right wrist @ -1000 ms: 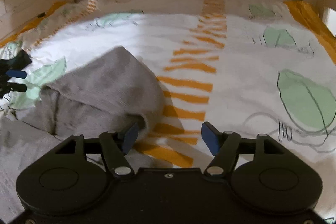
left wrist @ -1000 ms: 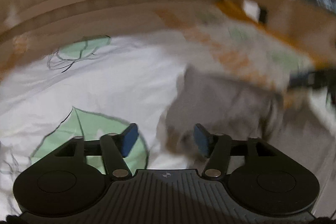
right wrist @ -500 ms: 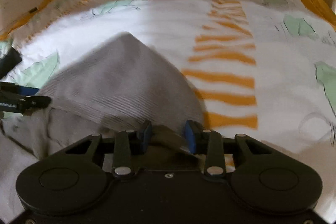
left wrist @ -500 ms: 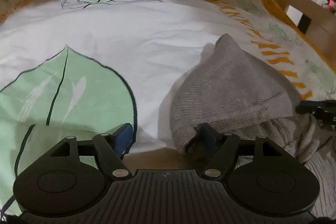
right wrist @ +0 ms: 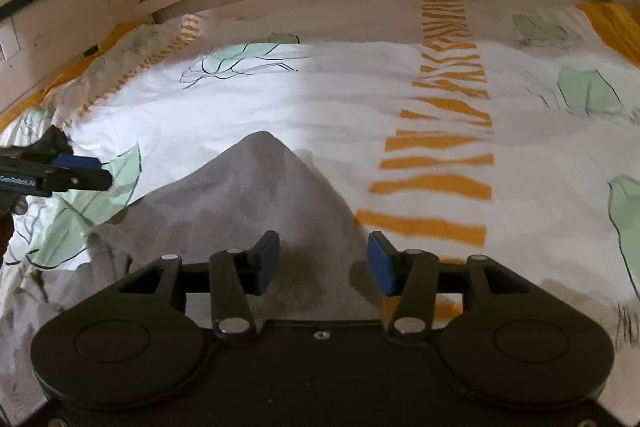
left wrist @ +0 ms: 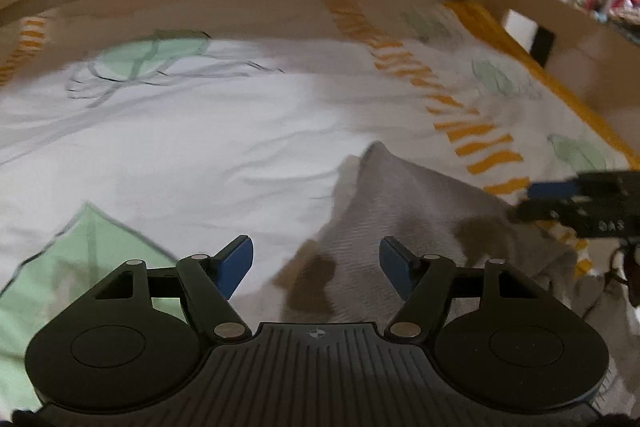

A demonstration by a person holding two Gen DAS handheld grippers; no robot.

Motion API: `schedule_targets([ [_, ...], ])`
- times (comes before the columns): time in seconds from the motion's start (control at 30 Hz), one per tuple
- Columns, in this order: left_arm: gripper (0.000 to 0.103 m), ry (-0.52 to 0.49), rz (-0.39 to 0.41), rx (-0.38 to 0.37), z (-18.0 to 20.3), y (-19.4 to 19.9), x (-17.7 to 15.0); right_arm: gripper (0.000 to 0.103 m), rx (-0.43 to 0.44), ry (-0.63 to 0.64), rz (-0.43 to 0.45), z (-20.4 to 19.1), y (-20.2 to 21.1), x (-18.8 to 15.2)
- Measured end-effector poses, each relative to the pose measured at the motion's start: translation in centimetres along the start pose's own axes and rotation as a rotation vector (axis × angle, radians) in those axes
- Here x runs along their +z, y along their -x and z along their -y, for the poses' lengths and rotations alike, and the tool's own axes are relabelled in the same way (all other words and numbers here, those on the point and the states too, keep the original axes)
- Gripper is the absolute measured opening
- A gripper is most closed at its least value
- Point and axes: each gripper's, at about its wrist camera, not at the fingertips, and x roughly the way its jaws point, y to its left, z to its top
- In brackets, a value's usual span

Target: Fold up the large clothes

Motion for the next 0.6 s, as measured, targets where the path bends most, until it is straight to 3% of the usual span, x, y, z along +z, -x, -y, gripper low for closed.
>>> schedule_targets([
  [0.23, 0.068, 0.027, -0.063, -0.01, 0.8, -4.9, 0.6, 0.059, 0.04, -0.061, -0.044, 0.3, -4.1, 1.5],
  [0.37, 0.068, -0.004, -0.124, 0.023, 1.0, -6.9, 0.4, 0.06, 0.021, -0.082, -0.087, 0.5, -6.4, 1.6],
  [0.4, 0.057, -0.011, -0.116, 0.016, 1.0, -7.0, 0.3, 0.06, 0.019, -0.087, -0.097, 0.6, -6.8, 1.5],
  [0.43, 0.031, -0.018, -0.099, 0.002, 1.0, -6.9, 0.2, 0.06, 0.019, -0.091, -0.103, 0.6, -7.1, 1.4],
  [0.5, 0.004, -0.017, -0.07, -0.013, 1.1, -6.5, 0.3, 0.049, 0.017, -0.081, -0.104, 0.4, -7.2, 1.4],
  [0.53, 0.004, -0.025, -0.062, -0.001, 1.4, -6.1, 0.3, 0.006, 0.01, -0.072, -0.105, 0.3, -7.1, 1.4],
  [0.6, 0.004, -0.066, -0.025, 0.015, 2.2, -5.0, 0.2, 0.009, -0.01, -0.041, -0.068, -0.3, -6.1, 1.7],
])
